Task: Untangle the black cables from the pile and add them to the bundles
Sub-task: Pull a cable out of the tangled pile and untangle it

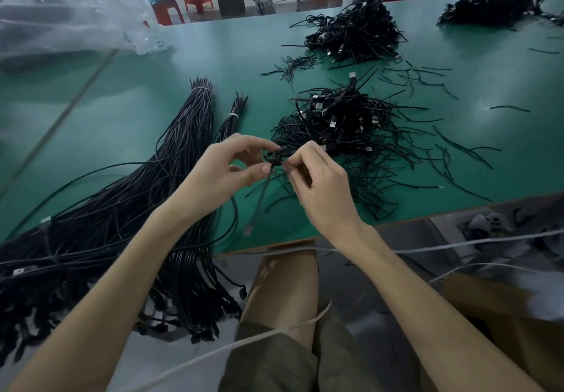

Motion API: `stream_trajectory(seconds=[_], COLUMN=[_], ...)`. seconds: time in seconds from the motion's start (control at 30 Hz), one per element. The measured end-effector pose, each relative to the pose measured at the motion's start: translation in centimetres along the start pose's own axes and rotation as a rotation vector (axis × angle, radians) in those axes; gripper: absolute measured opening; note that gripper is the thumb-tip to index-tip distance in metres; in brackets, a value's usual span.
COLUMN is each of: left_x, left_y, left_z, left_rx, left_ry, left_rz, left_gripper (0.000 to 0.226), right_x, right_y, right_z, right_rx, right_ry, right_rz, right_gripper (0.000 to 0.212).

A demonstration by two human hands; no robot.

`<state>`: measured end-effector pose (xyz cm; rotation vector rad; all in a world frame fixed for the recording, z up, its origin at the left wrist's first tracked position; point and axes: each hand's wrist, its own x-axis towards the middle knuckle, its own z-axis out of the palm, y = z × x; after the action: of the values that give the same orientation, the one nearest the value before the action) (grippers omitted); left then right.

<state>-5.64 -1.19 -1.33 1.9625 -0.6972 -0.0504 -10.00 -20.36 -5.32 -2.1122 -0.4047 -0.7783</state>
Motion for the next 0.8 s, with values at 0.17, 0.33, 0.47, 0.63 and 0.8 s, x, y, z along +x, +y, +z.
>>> stream_trajectory(seconds=[0.17, 0.33, 0.47, 0.63, 0.8], left_x=[0.1, 0.7, 1.7, 1.9, 1.4], left_y=[0.1, 0.3, 0.6, 0.1, -1.1], left_z=[1.1, 2.0, 1.7, 1.2, 1.0], left_rx=[0.026, 0.034, -0.231, -0.299, -0.142], left_ry=[-0.056, 0.154, 0.068, -0.053, 0.075], left_rz=[0.092, -0.072, -0.452, -0.533, -0.398], left_gripper=[0.03, 0.027, 0.024, 0.026, 0.029], right_x=[0.1, 0.2, 0.3, -0.3, 0.5], right_y=[-0.5, -1.0, -0.9, -0.7, 0.0], right_z=[0.2, 0.4, 0.5, 0.5, -0.7], right_rx=[-0.004, -0.067, -0.28, -0.424, -0.136], right_ry=[-0.005, 0.007, 0.021, 0.019, -0.03], right_rz=[-0.022, -0.083, -0.241, -0.325, 0.016], right_gripper=[0.019, 0.019, 0.02, 0.021, 0.019])
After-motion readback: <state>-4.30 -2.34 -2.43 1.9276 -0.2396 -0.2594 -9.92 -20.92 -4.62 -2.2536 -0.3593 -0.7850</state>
